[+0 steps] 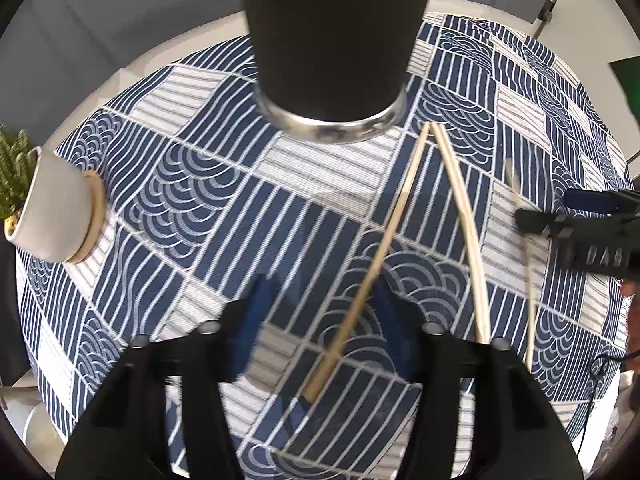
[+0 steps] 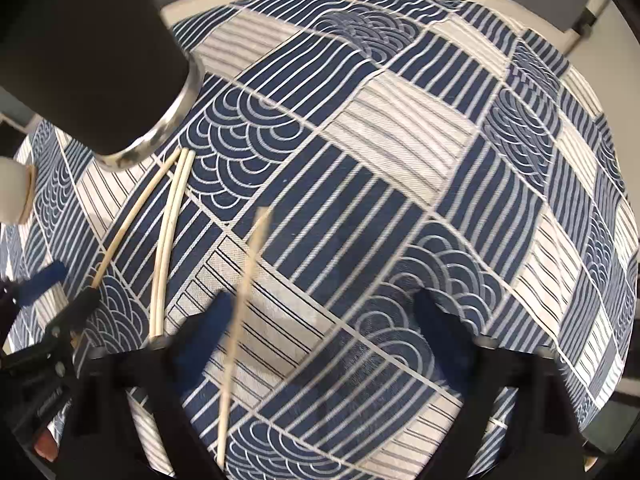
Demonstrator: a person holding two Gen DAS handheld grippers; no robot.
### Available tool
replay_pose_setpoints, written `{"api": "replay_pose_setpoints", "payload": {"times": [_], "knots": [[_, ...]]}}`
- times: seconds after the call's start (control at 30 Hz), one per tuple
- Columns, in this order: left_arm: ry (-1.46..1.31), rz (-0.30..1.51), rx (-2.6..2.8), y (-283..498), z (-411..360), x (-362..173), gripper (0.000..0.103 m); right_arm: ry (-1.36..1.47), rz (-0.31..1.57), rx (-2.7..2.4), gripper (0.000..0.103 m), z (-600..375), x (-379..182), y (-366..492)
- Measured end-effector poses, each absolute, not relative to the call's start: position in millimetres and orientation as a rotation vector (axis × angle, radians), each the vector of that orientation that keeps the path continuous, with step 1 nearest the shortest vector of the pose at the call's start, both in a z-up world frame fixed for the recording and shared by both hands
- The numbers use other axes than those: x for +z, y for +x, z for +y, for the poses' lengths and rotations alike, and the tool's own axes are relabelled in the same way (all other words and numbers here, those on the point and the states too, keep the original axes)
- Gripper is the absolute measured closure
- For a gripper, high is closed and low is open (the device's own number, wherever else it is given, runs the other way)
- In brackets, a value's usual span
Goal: Organize utensils
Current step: 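Lower both tools to the remaining chopsticks and close each on one, then carry the right tool's chopstick over the black cup while the left tool carries its chopstick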
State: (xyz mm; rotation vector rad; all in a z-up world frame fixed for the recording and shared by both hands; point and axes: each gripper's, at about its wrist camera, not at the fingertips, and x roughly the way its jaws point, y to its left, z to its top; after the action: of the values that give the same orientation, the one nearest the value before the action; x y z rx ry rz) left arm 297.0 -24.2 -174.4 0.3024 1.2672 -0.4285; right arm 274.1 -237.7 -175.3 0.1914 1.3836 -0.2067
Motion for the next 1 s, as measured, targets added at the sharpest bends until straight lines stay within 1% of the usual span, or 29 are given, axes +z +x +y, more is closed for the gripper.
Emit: {"api": "replay_pose_setpoints", "payload": {"times": [0.03, 0.07, 0.1, 0.17, 0.27, 0.5, 0.63, 0.9, 0.93, 1.0], "knots": [[0.302, 1.274, -0.427, 297, -21, -173, 0.062, 0.194, 1.379, -0.211, 0.058, -240, -171, 272], [0.301, 1.280, -0.423, 297, -18, -173, 0.071, 0.195, 1.381, -0.210, 0.077, -242, -168, 271], [0.296, 1.287, -0.420, 297, -15, -172, 0.081, 0.190, 1.383, -0.208, 0.090, -243, -167, 270], [0.290, 1.304, -0.423, 294, -10, -171, 0.093, 0.185, 1.385, -0.211, 0.098, -247, -166, 268], [0.304, 1.302, -0.427, 287, -1, -171, 0.094, 0.214, 1.380, -0.215, 0.098, -256, -163, 262], [0.225, 1.319, -0.396, 267, 27, -170, 0.097, 0.263, 1.368, -0.216, 0.098, -285, -159, 240], [0.204, 1.333, -0.376, 262, 42, -164, 0.099, 0.276, 1.340, -0.215, 0.098, -294, -147, 228], [0.152, 1.281, -0.340, 255, 68, -135, 0.099, 0.219, 1.262, -0.155, 0.098, -273, -102, 226], [0.136, 1.273, -0.353, 254, 71, -129, 0.099, 0.216, 1.252, -0.150, 0.098, -257, -105, 233], [0.147, 1.242, -0.344, 252, 73, -119, 0.099, 0.216, 1.217, -0.132, 0.098, -249, -91, 236]]}}
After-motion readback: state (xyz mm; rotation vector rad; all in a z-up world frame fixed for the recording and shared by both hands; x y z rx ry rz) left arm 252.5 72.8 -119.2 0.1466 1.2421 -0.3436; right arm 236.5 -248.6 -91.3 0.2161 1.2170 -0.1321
